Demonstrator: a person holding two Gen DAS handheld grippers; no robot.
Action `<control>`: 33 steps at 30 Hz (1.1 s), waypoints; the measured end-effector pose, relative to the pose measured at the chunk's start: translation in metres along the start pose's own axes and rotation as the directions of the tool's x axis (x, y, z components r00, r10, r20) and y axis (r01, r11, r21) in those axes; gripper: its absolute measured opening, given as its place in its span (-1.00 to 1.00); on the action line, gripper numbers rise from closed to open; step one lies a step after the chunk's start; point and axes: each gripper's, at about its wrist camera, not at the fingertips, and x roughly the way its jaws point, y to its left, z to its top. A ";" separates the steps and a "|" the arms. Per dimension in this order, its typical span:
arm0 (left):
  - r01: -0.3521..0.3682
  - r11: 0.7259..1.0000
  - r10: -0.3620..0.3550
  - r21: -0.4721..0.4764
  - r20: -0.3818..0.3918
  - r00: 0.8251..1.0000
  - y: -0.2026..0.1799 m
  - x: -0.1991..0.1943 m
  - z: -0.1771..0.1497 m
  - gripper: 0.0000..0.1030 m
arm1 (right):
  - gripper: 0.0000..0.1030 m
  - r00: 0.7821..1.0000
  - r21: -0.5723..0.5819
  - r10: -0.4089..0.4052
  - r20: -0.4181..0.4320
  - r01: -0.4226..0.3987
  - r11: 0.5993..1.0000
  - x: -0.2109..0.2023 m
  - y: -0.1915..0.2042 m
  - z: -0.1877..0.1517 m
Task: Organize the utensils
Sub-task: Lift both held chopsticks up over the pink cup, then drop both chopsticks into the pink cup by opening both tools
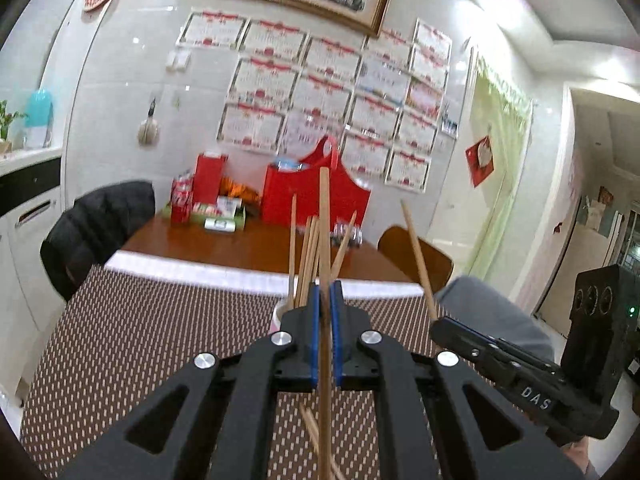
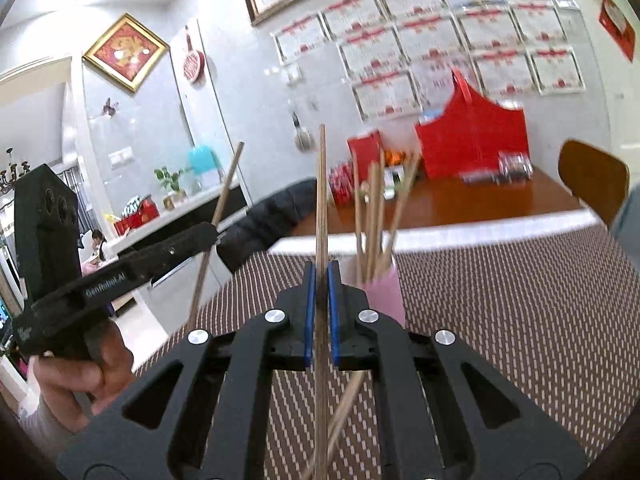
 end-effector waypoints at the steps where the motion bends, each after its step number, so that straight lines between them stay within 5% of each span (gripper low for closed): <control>1: 0.001 1.000 -0.001 0.003 0.017 1.000 0.000 0.002 0.005 -0.90 | -0.88 1.000 -0.005 0.000 0.011 0.000 1.000 0.004 0.000 0.005; 18: 0.029 1.000 -0.030 0.008 0.266 0.963 -0.005 0.087 0.083 -0.89 | -0.87 0.977 0.003 -0.062 0.205 0.063 0.998 0.080 -0.013 0.086; 33: 0.019 1.000 -0.016 -0.007 0.243 0.970 0.015 0.149 0.054 -0.89 | -0.87 0.970 0.069 -0.098 0.222 0.085 0.994 0.142 -0.050 0.072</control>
